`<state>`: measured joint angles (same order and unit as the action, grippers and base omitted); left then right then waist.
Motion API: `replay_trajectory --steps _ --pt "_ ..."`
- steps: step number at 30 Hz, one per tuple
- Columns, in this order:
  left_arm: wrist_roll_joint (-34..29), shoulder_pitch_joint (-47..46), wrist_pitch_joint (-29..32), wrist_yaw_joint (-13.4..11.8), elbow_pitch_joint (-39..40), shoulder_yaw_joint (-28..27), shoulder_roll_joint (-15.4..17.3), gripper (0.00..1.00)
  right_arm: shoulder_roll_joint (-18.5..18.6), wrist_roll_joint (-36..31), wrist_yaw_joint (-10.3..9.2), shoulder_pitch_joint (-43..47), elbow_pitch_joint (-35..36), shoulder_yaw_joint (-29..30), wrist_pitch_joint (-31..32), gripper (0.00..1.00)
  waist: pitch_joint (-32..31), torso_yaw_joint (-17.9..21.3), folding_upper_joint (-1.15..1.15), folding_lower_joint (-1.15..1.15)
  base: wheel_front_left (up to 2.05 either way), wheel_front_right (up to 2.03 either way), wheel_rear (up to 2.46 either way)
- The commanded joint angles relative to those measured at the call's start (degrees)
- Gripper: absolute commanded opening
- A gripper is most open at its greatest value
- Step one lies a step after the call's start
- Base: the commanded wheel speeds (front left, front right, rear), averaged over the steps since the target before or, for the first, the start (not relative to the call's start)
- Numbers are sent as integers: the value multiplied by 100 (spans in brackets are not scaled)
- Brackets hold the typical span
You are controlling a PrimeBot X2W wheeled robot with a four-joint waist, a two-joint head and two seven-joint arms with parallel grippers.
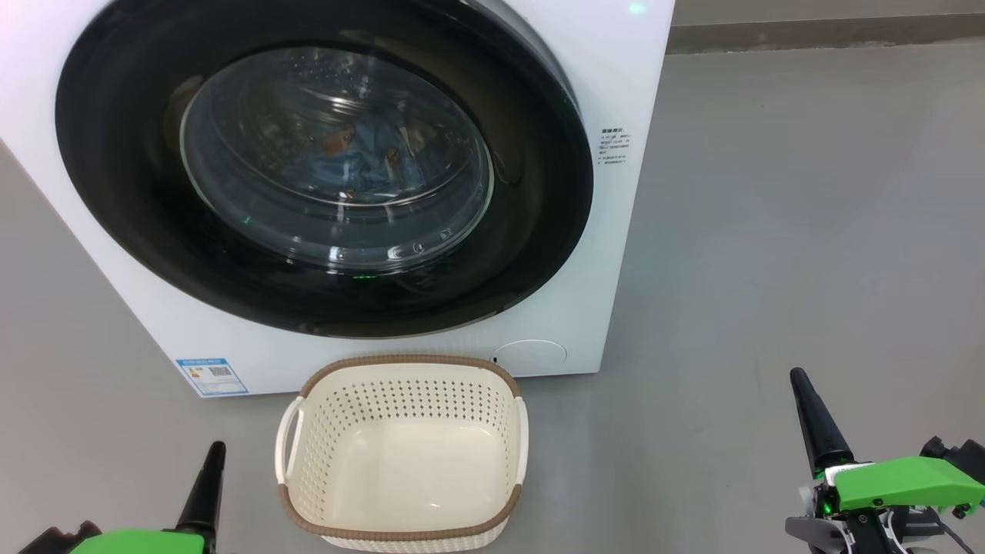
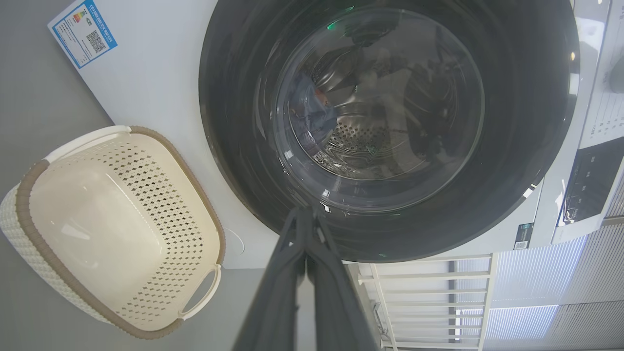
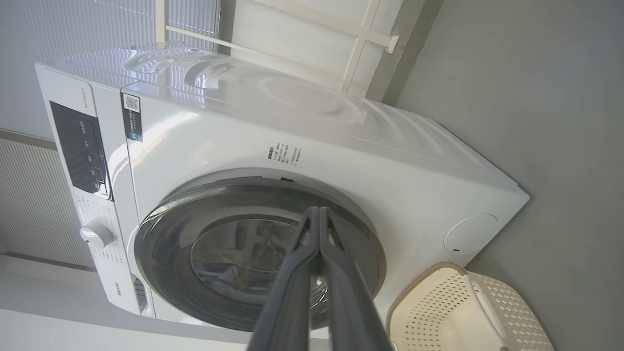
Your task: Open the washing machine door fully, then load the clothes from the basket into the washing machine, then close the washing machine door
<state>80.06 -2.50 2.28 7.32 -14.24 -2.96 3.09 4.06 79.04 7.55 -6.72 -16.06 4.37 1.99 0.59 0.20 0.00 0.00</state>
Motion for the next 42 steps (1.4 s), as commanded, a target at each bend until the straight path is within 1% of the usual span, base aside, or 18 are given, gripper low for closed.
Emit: replay_trajectory --steps 1,21,42 --pt "137 -274 54 14 98 -197 70 0 16 178 -4 4 178 -64 50 0 -3 -1 0 0 0 0 0" --pt "1179 -363 394 16 25 -334 -3 0 -76 1306 -6 56 205 156 395 0 -40 -19 0 0 0 0 0" --pt "1218 -367 413 17 21 -346 -10 0 -89 1342 -6 57 205 179 420 0 -42 -20 0 0 0 0 0"
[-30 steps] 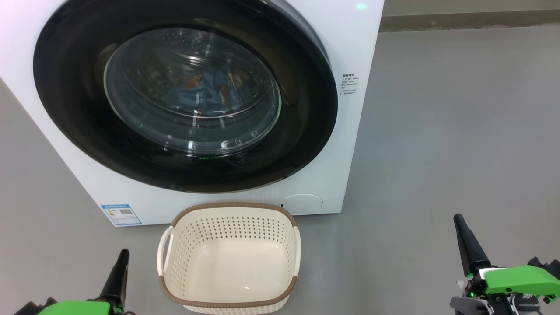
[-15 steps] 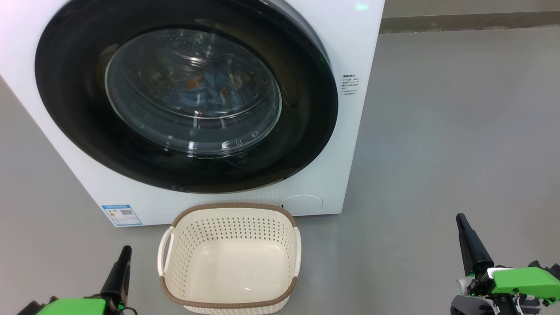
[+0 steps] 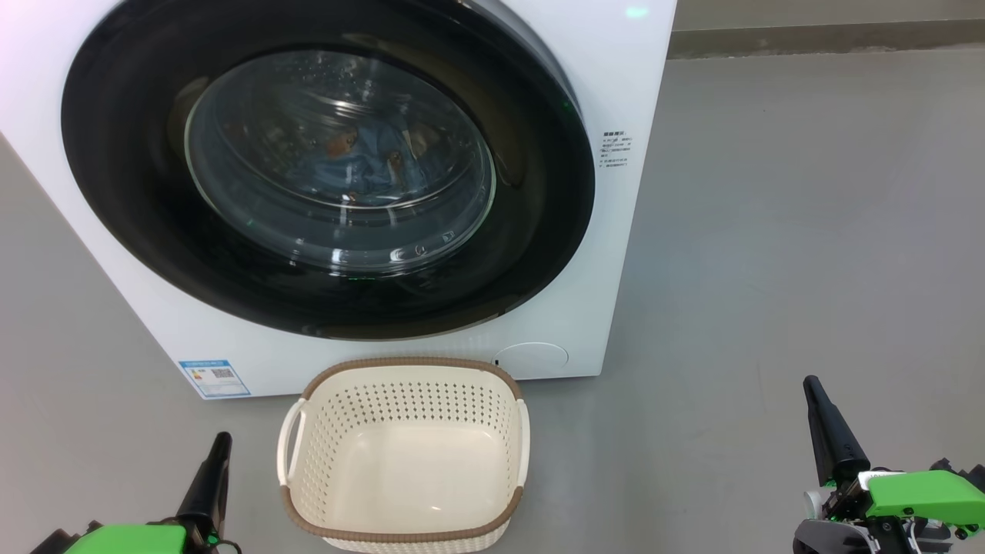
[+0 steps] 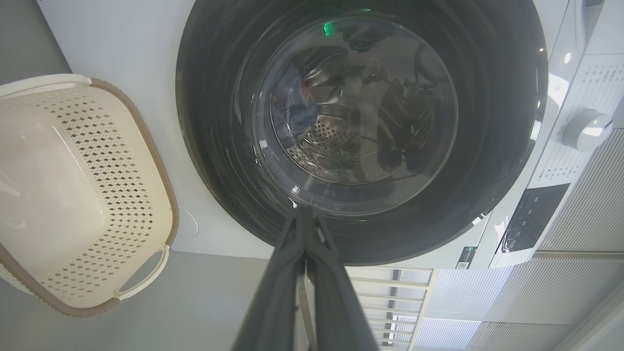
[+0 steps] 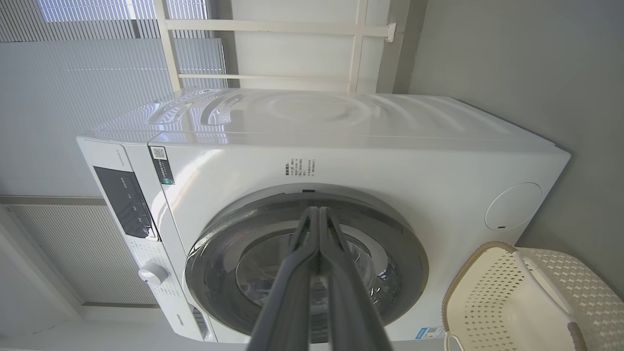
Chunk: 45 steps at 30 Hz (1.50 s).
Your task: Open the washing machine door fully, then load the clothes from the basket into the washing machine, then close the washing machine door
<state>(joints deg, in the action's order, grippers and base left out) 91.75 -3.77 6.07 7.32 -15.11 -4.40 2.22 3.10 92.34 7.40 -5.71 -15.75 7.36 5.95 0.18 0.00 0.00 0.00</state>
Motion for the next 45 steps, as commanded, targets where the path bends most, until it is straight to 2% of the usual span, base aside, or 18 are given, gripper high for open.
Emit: replay_trajectory --steps 1,45 --pt "49 -241 34 17 108 -202 76 0 6 12 9 -44 174 -119 25 0 0 0 0 0 0 0 0" --pt "42 -241 41 17 108 -211 71 0 -8 -5 9 -46 173 -98 42 0 0 0 0 0 0 0 0"
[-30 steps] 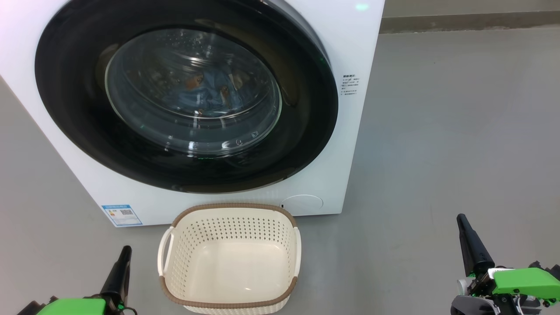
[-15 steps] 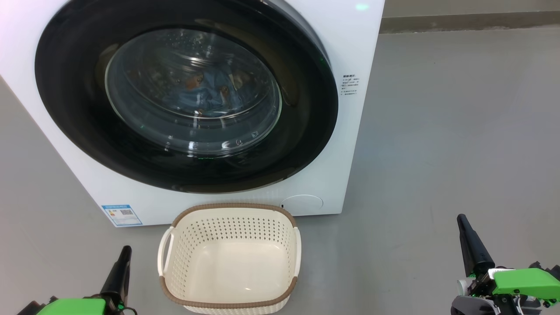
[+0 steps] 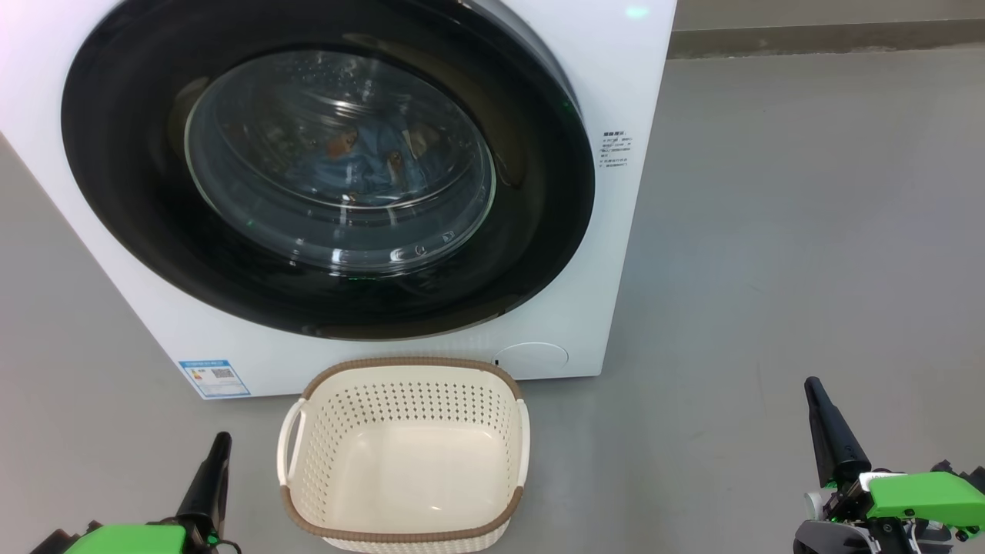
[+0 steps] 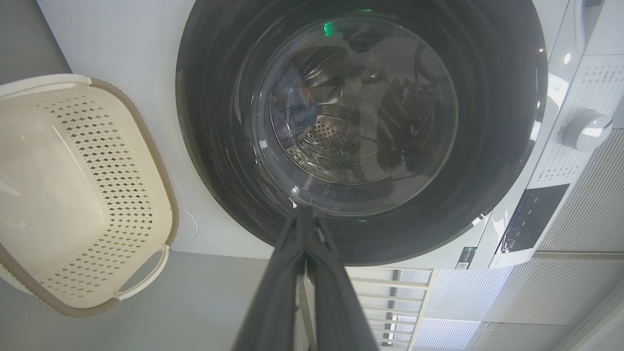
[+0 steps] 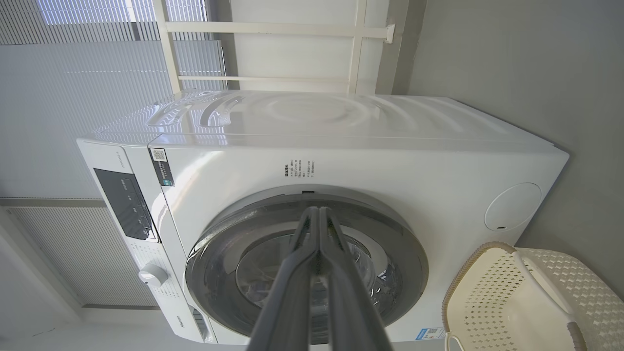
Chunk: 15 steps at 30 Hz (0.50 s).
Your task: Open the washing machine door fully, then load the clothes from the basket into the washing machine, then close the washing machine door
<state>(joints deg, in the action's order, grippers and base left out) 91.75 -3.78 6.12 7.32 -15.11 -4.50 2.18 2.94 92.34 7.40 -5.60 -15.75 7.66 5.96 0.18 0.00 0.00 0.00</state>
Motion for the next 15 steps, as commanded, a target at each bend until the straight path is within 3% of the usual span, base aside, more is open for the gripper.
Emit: replay_trajectory --steps 1,15 --pt "42 -241 35 17 108 -201 75 0 8 -5 9 -57 173 -129 41 0 0 0 0 0 0 0 0" --pt "41 -241 37 17 108 -203 74 0 5 -9 9 -57 173 -124 44 0 0 0 0 0 0 0 0"
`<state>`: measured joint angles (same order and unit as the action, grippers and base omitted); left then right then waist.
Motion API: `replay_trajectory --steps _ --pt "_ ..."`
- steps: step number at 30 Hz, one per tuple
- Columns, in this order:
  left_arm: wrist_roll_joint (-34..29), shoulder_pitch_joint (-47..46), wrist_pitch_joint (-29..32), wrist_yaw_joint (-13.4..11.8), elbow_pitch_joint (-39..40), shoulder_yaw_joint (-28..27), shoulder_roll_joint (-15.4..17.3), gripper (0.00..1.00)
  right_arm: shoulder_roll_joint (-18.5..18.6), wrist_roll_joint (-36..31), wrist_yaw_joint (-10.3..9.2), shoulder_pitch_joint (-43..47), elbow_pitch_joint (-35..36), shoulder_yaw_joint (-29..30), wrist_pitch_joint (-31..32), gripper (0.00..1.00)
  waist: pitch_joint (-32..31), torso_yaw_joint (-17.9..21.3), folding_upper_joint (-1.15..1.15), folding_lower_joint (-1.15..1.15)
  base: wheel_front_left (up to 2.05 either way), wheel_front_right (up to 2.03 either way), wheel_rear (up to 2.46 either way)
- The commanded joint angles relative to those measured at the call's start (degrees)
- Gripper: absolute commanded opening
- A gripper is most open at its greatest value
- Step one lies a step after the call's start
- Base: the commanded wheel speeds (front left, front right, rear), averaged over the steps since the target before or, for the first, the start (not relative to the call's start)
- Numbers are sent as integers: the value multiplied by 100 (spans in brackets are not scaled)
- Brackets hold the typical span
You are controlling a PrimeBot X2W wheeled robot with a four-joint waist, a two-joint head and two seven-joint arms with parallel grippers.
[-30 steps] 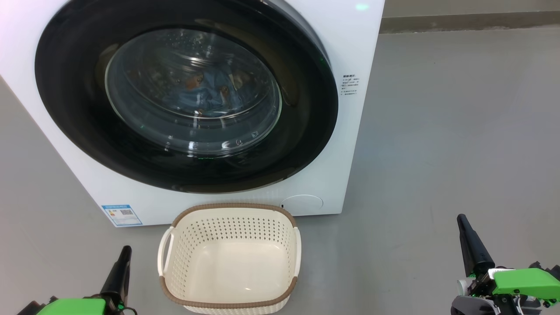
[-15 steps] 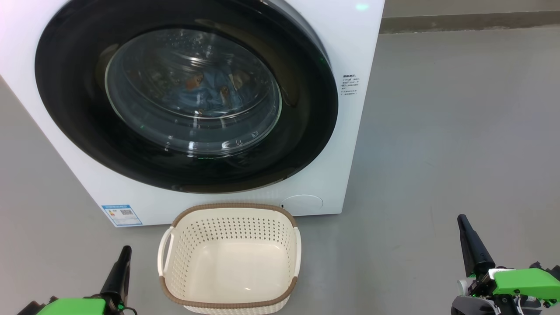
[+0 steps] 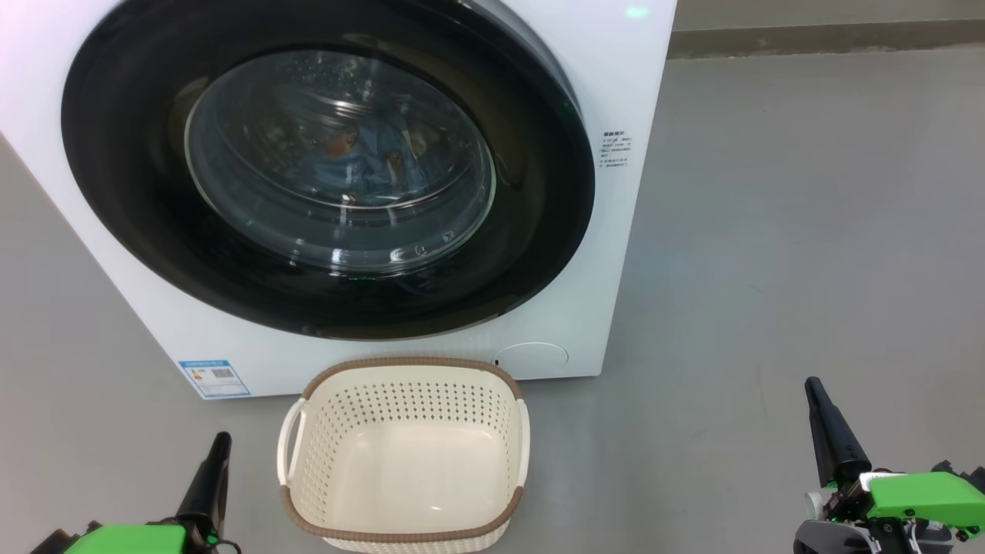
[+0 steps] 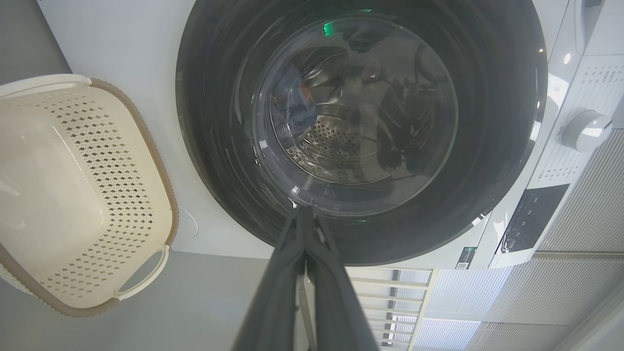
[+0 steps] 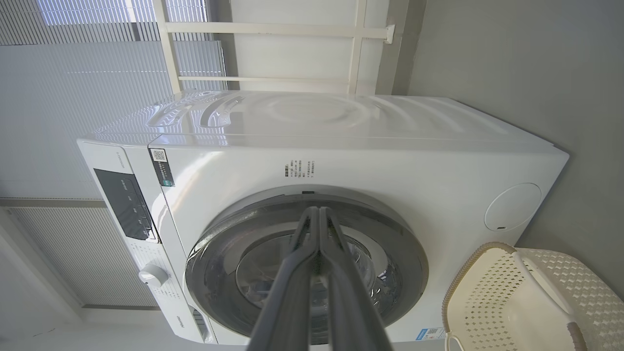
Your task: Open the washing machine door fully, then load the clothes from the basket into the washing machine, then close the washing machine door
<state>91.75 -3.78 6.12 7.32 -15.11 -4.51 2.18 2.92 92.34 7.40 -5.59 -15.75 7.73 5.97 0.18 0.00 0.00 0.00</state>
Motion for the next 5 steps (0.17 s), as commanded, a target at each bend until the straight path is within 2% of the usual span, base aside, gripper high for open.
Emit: replay_trajectory --steps 1,5 --pt "41 -241 37 17 108 -202 74 0 7 -9 9 -58 173 -131 44 0 0 0 0 0 0 0 0" --pt "40 -241 37 17 108 -202 74 0 7 -10 9 -58 173 -130 44 0 0 0 0 0 0 0 0"
